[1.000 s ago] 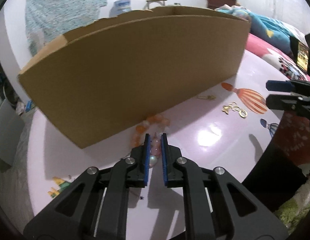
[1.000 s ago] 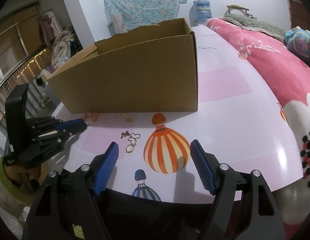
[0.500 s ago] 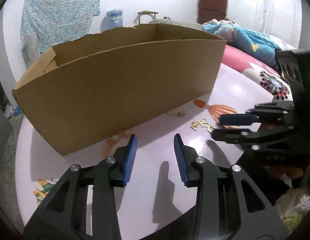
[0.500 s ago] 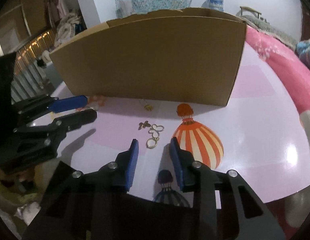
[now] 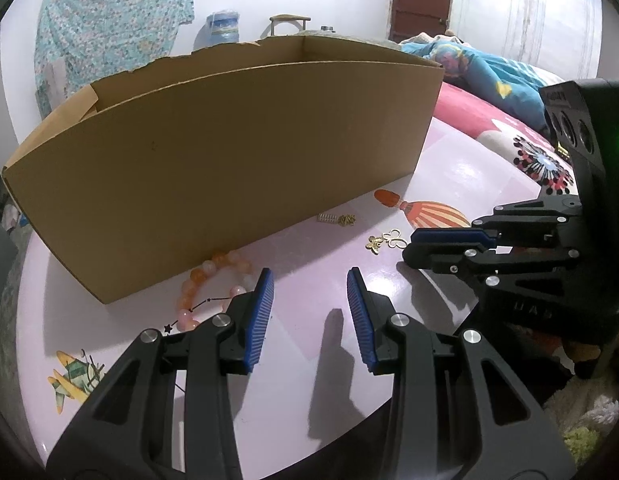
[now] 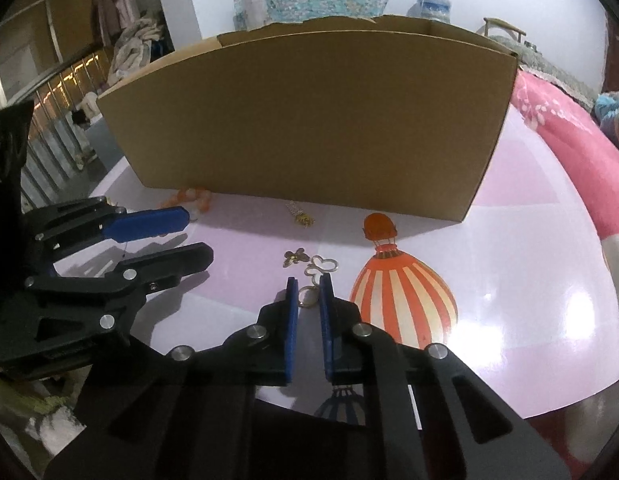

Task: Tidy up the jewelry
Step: 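Close the left gripper on a gold charm while the right gripper closes on a gold ring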

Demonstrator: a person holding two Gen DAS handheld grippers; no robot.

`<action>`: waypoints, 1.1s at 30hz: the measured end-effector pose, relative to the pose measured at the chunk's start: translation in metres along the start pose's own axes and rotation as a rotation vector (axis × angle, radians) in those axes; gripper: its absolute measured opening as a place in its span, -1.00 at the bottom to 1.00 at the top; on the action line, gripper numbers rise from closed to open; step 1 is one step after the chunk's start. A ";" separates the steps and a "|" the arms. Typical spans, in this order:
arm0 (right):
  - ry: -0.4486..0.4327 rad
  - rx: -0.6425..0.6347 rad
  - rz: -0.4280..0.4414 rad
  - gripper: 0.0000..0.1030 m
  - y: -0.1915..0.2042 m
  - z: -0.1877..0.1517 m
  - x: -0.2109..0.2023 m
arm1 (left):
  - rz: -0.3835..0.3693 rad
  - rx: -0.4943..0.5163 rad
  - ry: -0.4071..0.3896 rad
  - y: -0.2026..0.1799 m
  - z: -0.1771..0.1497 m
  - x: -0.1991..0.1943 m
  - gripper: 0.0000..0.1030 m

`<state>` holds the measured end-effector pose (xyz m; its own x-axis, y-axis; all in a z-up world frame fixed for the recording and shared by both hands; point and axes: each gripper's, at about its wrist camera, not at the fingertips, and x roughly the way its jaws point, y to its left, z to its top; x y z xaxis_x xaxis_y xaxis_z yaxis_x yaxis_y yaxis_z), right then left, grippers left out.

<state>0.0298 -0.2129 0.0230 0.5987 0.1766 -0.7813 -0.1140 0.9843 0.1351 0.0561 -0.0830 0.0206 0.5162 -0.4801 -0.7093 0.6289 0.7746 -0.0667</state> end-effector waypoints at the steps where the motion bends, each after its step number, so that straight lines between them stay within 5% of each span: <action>1: -0.002 0.010 0.001 -0.81 -0.003 -0.001 -0.001 | -0.004 -0.003 0.000 -0.001 0.000 0.000 -0.30; 18: -0.047 0.108 -0.010 -0.83 -0.032 -0.014 -0.016 | -0.097 0.054 0.046 -0.030 0.018 0.036 -0.30; 33: -0.074 0.134 0.050 -0.83 -0.041 -0.018 -0.015 | -0.087 0.195 0.106 -0.042 0.032 0.048 -0.70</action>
<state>0.0113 -0.2562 0.0186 0.6526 0.2209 -0.7248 -0.0416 0.9656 0.2568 0.0733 -0.1524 0.0118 0.3975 -0.4879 -0.7771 0.7739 0.6333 -0.0017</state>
